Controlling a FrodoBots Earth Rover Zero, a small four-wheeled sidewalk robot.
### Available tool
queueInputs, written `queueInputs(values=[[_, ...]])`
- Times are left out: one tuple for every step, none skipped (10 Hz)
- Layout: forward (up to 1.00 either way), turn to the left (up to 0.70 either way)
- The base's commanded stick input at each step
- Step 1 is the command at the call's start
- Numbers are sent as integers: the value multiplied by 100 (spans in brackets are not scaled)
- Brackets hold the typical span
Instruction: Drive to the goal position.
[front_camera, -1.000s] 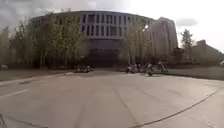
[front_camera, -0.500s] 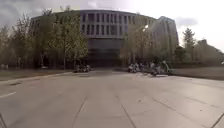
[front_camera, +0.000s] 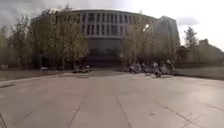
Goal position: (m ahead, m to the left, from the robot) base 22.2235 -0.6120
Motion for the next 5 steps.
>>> queueInputs(values=[[100,0],[100,0],[100,0],[100,0],[100,0]])
